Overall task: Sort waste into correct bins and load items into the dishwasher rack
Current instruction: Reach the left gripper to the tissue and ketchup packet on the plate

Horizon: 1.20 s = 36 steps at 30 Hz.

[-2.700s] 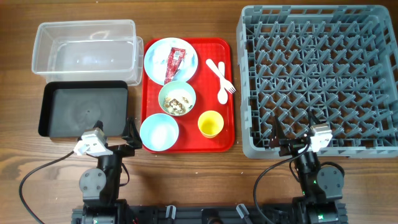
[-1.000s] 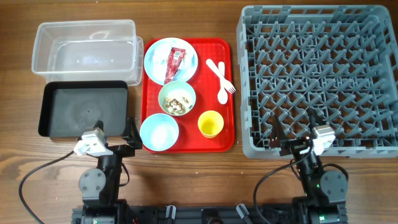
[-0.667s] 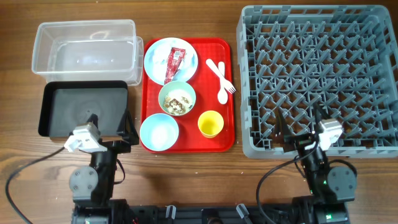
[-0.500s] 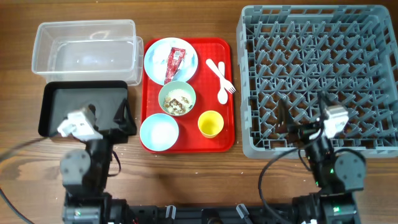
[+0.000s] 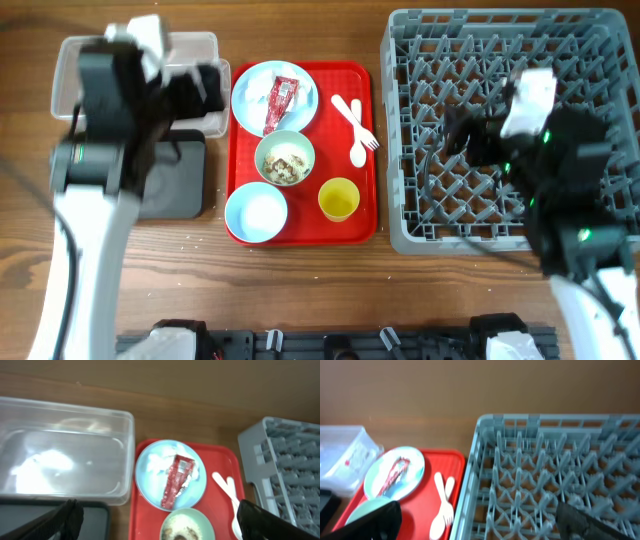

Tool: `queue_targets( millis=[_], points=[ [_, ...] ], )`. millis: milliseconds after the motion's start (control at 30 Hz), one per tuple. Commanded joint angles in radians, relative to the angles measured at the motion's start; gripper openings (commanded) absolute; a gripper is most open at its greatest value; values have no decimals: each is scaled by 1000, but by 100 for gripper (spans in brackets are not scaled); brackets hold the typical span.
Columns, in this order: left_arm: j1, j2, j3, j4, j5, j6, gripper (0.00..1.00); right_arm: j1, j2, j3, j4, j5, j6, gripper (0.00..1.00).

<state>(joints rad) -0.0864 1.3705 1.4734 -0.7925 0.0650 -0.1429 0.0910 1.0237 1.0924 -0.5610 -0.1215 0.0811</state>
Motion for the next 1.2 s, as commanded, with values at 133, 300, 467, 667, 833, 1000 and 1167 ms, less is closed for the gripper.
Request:
queue_targets(
  millis=[133,300,467,667,833,1000,1167],
  points=[
    [-111,443,429,-267,13,-3,100,3,216,259,-210,-36,-8,100],
    [-153,607,436,-195,32,-9,100,3,296,258,-216,-38,-25,100],
    [-166,690,436,-85,70,-20,100,3,342,257,-262,-37,-26,100],
    [-172,801,436,26,-27,-18,100,3,355,256,-298,-37,-25,100],
    [-174,892,436,53,-33,-18,100,3,360,256,-313,-37,-26,100],
    [-188,966,436,52,-32,0,99,3,362,256,-323,-37,-25,100],
    [-220,1015,436,48,-41,35,98,3,362,256,-324,-37,-25,100]
  ],
)
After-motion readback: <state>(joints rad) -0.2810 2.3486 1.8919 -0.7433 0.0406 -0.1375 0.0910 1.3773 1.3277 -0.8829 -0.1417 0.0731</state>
